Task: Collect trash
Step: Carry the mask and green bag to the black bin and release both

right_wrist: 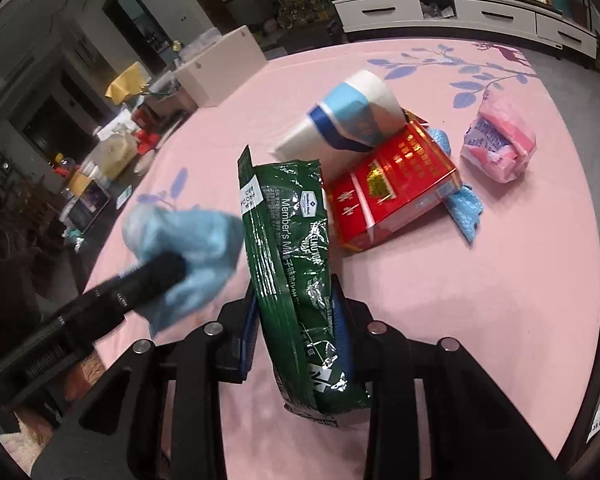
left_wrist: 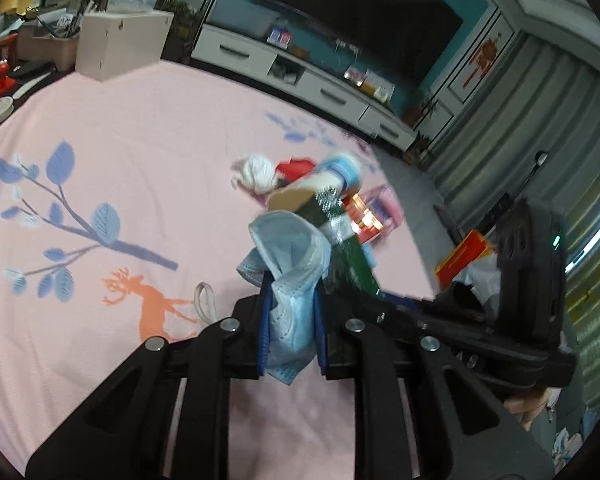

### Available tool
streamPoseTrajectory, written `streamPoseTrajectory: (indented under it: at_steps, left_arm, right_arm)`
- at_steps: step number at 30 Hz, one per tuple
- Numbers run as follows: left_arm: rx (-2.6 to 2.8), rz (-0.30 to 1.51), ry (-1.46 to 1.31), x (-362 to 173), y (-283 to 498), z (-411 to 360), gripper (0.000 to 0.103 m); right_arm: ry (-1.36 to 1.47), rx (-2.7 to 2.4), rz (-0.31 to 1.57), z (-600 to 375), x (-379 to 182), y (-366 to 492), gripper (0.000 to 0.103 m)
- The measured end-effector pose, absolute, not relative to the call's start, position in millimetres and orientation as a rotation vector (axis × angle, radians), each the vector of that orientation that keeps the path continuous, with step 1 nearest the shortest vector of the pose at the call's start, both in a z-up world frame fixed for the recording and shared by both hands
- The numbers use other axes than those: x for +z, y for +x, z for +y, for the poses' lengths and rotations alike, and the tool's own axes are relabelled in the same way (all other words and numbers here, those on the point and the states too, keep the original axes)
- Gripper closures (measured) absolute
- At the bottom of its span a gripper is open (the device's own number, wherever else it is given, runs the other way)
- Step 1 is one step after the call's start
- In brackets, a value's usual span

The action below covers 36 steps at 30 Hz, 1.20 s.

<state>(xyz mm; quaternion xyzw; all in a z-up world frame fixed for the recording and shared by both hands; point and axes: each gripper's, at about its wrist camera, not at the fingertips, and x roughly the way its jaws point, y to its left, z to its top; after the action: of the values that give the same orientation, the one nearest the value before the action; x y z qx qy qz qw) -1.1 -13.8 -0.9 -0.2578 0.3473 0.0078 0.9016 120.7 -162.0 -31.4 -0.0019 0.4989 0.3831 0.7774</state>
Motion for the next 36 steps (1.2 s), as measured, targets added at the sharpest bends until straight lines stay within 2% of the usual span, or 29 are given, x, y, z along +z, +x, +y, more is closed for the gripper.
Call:
streamPoseTrajectory:
  at_steps: [22, 36]
  left_arm:
    - [0.003, 0.582, -0.514, 43.4, -50.7, -7.5, 0.084]
    - [-0.068, 0.508, -0.446, 77.1, -65.9, -51.0, 0.084]
  right_arm:
    - [0.176, 0.756, 0.858, -222.1, 42.2, 56.4, 0.07]
    - [0.216, 0.723, 0.703, -261.8, 76.5, 35.4, 0.07]
